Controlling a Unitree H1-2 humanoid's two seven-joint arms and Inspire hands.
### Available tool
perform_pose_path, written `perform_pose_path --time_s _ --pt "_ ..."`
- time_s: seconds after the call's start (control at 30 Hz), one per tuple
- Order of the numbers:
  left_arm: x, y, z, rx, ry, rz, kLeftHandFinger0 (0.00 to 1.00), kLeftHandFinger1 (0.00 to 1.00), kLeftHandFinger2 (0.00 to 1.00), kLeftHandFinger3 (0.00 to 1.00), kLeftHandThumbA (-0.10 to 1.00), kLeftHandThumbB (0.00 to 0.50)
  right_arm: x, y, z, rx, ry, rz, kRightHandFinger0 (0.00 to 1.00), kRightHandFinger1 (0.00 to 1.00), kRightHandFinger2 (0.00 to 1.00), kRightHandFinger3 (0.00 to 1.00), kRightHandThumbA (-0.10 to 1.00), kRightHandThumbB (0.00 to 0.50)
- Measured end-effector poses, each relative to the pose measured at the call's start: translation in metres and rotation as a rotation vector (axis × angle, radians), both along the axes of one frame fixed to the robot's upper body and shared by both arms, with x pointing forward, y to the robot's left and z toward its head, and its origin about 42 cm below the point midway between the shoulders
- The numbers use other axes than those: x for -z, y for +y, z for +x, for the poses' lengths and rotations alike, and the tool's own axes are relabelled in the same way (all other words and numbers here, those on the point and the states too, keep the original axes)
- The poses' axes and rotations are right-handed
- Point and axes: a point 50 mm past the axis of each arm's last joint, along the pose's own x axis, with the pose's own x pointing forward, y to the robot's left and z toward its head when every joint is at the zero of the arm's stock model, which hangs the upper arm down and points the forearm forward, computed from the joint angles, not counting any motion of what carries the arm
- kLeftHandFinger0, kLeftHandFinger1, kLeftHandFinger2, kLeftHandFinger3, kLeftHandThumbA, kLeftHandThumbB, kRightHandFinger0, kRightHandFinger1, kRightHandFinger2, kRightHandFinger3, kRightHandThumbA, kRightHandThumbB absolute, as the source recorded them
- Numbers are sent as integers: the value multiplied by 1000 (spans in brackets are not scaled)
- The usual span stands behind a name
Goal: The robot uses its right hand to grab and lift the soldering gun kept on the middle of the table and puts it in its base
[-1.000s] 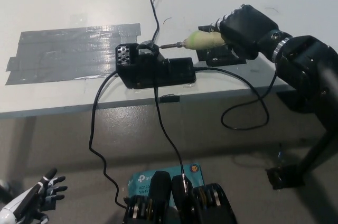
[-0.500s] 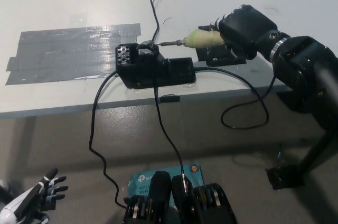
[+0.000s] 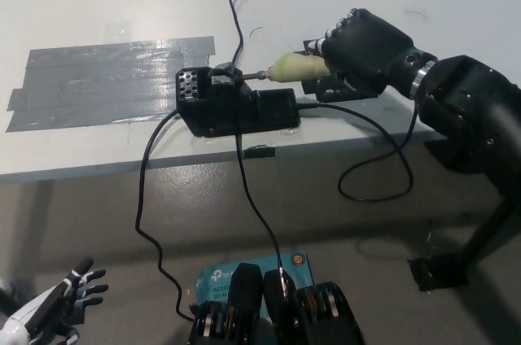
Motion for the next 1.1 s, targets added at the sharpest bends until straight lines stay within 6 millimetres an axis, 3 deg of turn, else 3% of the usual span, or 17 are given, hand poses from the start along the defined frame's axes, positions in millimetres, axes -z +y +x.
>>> perform_pose_path --time_s 0.07,0.13,0.2,0.27,0.37,0.43,0.5,0.57,0.6,0.73,0.8,0.83,0.87,0.9,0.93,1.0,1.1 --pt "0 0 0 1 0 -1 915 974 1000 1000 1000 329 0 0 0 -2 -8 -8 0 0 252 392 -11 142" --pt "0 0 0 2 -1 -1 920 975 1000 1000 1000 333 1 0 0 -4 -14 -11 0 0 149 368 -26 216" --pt "-1 -1 1 4 -2 -2 923 979 1000 1000 1000 330 2 -1 1 -4 -21 -8 0 0 141 362 -35 187" --pt "-1 -1 1 8 -2 -4 921 977 1000 1000 1000 312 2 -2 0 -5 -25 -10 0 0 137 284 -80 162" --pt "-2 -2 2 15 -4 -5 907 968 1000 1000 1000 316 3 -3 0 -7 -36 -23 0 0 170 276 13 100" --pt "-3 -3 2 20 -4 -6 901 965 1000 1000 1000 305 5 -3 1 -7 -35 -33 0 0 139 216 12 106" --pt "-2 -5 2 26 -3 -4 899 968 1000 1000 1000 306 10 -4 4 0 -28 -43 0 0 162 293 -11 84" --pt "-2 -6 1 30 0 -3 907 980 1000 1000 1000 296 12 -4 8 6 -24 -47 0 0 190 192 -78 113" --pt "-1 -6 1 32 1 -3 907 981 1000 1000 1000 300 13 -2 10 8 -22 -50 0 1 256 145 -52 24" --pt "-2 -8 3 39 0 -3 955 1000 1000 1000 1000 325 11 9 19 5 -27 -70 0 0 278 306 -45 96" --pt "-3 -9 5 42 -3 -3 965 1000 1000 1000 1000 327 10 17 25 3 -27 -86 0 0 284 323 -38 108" --pt "-4 -9 6 44 -6 -3 958 997 1000 1000 1000 319 9 20 27 1 -30 -94 0 0 336 248 60 4" --pt "-5 -10 7 45 -7 -3 949 986 1000 1000 1000 314 7 24 29 -3 -33 -99 0 26 420 217 27 0" --pt "-5 -10 8 46 -9 -3 954 987 1000 1000 1000 308 3 26 32 2 -36 -106 0 46 449 204 -32 40" --pt "-5 -10 8 46 -9 -3 956 987 1000 1000 1000 308 0 28 34 2 -38 -111 0 53 461 201 -38 40" --pt "-6 -11 9 48 -12 -3 949 981 1000 1000 1000 300 -4 33 36 -4 -45 -120 0 16 418 267 -65 108" --pt "-8 -12 11 53 -17 -1 965 1000 1000 1000 1000 283 -5 42 36 -25 -54 -141 0 2 387 263 -38 109"
